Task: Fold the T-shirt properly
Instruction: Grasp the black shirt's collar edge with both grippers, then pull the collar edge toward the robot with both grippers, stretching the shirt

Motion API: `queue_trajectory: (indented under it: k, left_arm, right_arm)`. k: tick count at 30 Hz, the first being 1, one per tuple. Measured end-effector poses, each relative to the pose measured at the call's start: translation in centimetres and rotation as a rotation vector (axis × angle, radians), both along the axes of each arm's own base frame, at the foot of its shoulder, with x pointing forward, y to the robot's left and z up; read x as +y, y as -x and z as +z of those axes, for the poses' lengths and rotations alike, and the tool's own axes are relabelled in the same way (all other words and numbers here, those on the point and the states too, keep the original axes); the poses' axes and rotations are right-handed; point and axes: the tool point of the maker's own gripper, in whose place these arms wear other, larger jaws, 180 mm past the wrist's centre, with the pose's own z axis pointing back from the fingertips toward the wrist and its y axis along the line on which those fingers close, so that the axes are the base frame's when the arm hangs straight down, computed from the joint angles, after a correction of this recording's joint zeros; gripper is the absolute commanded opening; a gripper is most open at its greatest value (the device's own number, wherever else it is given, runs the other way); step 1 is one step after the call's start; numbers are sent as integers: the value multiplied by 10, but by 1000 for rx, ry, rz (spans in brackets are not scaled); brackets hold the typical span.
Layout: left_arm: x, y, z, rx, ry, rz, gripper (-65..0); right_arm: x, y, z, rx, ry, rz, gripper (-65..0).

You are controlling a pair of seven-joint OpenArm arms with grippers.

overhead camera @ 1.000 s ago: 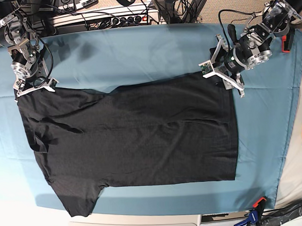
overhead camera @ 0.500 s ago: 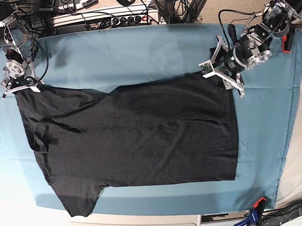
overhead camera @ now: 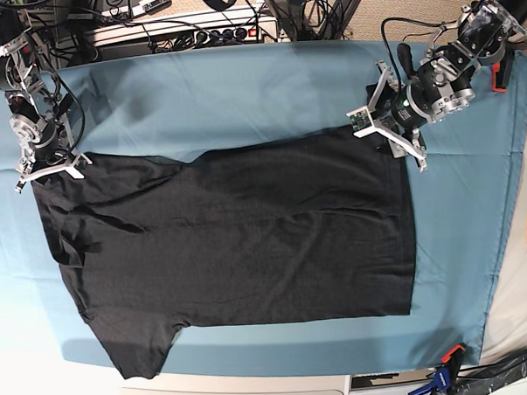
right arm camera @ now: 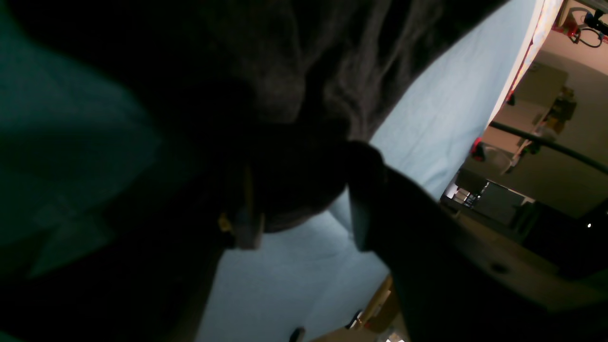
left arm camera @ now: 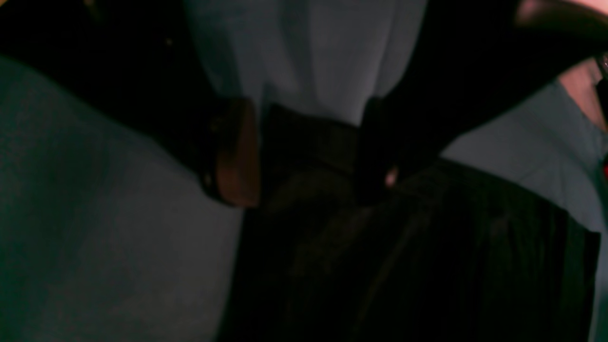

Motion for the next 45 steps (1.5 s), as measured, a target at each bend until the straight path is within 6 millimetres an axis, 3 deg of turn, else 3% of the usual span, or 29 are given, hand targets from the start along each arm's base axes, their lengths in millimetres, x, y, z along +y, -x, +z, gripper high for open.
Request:
queue_trajectory:
  k: [3, 19, 28, 35, 42, 45]
  left_arm:
    - [0, 0, 0, 0, 0, 0, -318]
    - [-7, 15, -9, 34, -33, -72, -320]
    - [-25, 14, -13, -139, -97, -126, -338]
    - [-7, -2, -15, -197, -162, -76, -337]
    - [-2, -5, -15, -204, -171, -63, -338]
    - [-2, -4, -15, -202, -172, -64, -394]
  right_arm:
    - [3, 3, -5, 12, -9, -12, -650]
    - [-3, 6, -4, 23, 25, -28, -650]
    - [-4, 6, -4, 25, 28, -32, -650]
    - [-5, 7, -4, 27, 33, -37, -650]
    - [-5, 7, -4, 28, 34, -40, -650]
    - [-6, 8, -4, 30, 38, -45, -650]
